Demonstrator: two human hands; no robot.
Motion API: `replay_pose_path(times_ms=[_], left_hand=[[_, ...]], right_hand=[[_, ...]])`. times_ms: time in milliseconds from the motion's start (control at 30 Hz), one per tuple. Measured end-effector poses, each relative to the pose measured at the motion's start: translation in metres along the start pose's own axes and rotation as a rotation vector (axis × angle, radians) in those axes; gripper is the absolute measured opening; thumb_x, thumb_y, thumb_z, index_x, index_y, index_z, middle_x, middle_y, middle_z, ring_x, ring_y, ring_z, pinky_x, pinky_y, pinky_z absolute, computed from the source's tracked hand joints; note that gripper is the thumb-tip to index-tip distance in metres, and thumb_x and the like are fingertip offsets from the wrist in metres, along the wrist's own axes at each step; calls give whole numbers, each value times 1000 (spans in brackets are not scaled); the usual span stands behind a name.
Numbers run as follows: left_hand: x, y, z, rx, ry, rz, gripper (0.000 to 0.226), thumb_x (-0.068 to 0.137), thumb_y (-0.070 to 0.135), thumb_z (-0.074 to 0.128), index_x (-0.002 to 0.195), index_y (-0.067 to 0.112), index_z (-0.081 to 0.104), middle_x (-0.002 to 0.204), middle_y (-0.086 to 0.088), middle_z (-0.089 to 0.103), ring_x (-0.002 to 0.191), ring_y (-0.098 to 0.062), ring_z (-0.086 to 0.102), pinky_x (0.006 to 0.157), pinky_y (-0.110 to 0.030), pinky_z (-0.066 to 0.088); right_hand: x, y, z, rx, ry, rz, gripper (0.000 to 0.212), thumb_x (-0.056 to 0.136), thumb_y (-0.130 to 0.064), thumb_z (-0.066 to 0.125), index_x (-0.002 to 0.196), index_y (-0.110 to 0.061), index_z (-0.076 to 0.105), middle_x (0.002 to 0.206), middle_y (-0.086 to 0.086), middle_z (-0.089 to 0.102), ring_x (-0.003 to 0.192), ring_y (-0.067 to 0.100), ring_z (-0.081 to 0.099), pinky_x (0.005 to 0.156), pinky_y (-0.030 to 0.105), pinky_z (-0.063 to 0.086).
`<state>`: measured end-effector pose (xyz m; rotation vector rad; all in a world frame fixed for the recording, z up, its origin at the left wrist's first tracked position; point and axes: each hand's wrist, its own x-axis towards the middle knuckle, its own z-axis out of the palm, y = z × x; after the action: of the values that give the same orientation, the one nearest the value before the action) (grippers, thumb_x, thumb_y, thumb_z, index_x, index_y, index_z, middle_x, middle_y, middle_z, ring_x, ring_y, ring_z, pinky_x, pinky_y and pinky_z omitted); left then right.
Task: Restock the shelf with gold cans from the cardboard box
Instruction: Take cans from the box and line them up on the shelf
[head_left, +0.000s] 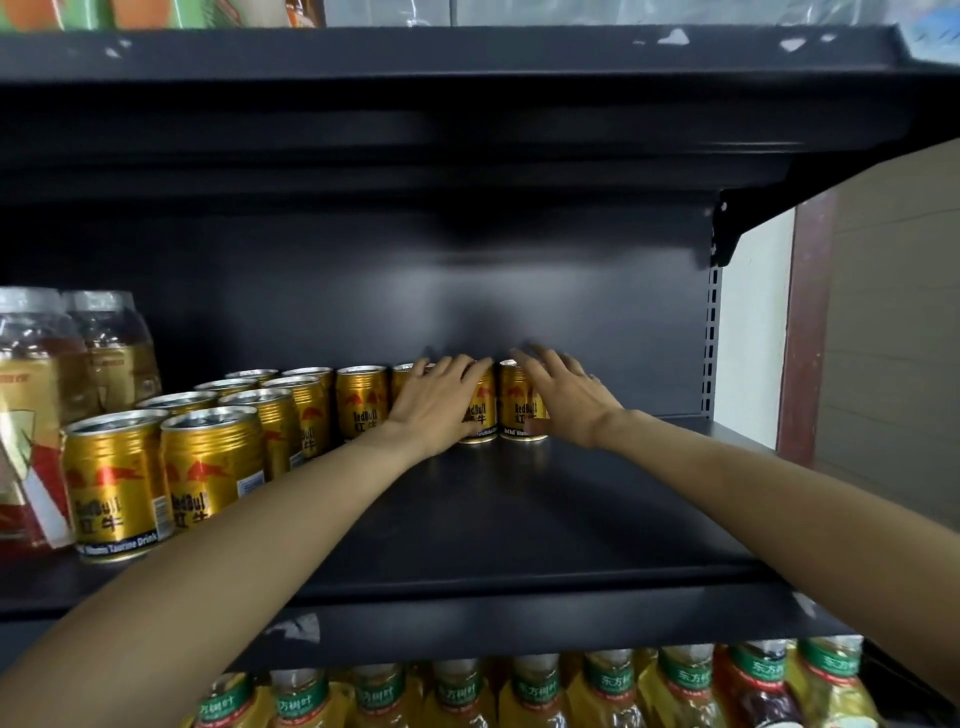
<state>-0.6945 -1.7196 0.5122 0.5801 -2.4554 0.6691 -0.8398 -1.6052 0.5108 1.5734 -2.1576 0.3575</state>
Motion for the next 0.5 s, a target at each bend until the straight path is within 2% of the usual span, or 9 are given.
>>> replay_pose_path(times_ms=[67, 133, 267, 333, 400, 500], left_hand=[[-5, 6, -18, -32, 22, 21, 68, 90, 45, 54, 146, 19, 25, 145, -4, 37, 134, -22, 33, 108, -37, 27], [-16, 13, -44, -61, 51, 71, 55, 92, 43, 49, 140, 19, 37, 136, -3, 47, 128, -21, 38, 102, -34, 32], [-63, 37, -95, -199, 273, 144, 33, 89, 37, 51, 118, 22, 58, 109, 3, 65, 108, -19, 53, 84, -32, 41], [-96, 52, -111, -242, 410, 138, 23, 86, 35, 53, 103, 24, 65, 92, 7, 68, 91, -17, 59, 71, -27, 42], [-132, 68, -119, -348, 508, 102, 17, 86, 32, 56, 97, 25, 67, 84, 11, 68, 82, -10, 59, 63, -22, 42], [-189, 105, -112, -649, 600, 19, 17, 90, 28, 54, 93, 20, 69, 83, 11, 68, 79, -3, 58, 65, -17, 43]], right_hand=[[-12, -4, -16, 21, 32, 10, 83, 84, -36, 66, 148, -24, 15, 155, 5, 14, 140, 33, 20, 107, 52, 34], [-31, -10, -33, 66, 83, -14, 68, 86, -38, 62, 143, -20, 29, 150, 7, 29, 134, 32, 33, 104, 46, 38], [-90, -31, -62, 264, 309, -120, 38, 86, -30, 61, 123, -22, 55, 119, 1, 60, 108, 26, 59, 87, 43, 49], [-129, -46, -69, 325, 467, -151, 29, 86, -31, 55, 112, -20, 61, 105, -2, 67, 97, 23, 64, 77, 43, 53], [-170, -63, -68, 355, 598, -154, 28, 87, -32, 48, 105, -17, 63, 94, -2, 69, 87, 21, 66, 68, 41, 54], [-234, -89, -47, 388, 735, -101, 20, 90, -24, 53, 99, -12, 66, 86, 1, 69, 77, 18, 65, 64, 35, 53]])
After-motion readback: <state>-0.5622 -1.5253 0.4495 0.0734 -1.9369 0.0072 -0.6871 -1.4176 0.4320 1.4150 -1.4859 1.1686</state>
